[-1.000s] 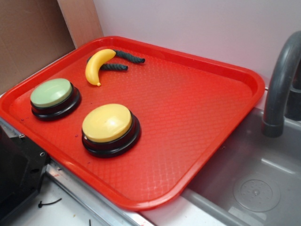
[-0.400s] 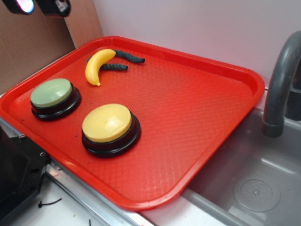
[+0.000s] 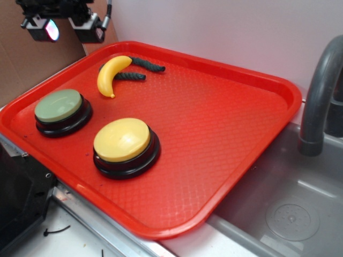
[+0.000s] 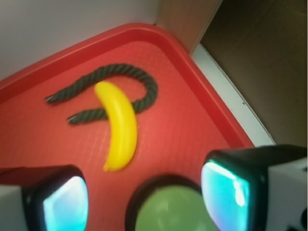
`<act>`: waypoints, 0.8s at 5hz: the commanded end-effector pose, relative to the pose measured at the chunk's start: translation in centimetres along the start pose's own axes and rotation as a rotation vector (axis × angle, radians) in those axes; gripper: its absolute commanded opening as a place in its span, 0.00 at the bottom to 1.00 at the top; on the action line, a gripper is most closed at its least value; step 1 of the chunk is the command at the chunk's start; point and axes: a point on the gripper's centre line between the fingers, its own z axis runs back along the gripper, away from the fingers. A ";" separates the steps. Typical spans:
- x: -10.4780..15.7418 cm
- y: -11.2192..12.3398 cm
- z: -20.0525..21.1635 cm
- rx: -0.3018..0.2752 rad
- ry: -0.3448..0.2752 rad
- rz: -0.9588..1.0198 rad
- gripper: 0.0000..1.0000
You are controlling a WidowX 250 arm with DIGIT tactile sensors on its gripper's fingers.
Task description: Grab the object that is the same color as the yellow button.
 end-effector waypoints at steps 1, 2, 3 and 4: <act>1.5 -0.3 -4.3 -0.048 -0.061 0.003 1.00; 2.0 -0.8 -6.8 -0.073 -0.039 -0.027 1.00; 2.2 -1.2 -8.0 -0.058 -0.029 -0.027 0.86; 1.9 -1.1 -8.0 -0.030 -0.024 -0.017 0.00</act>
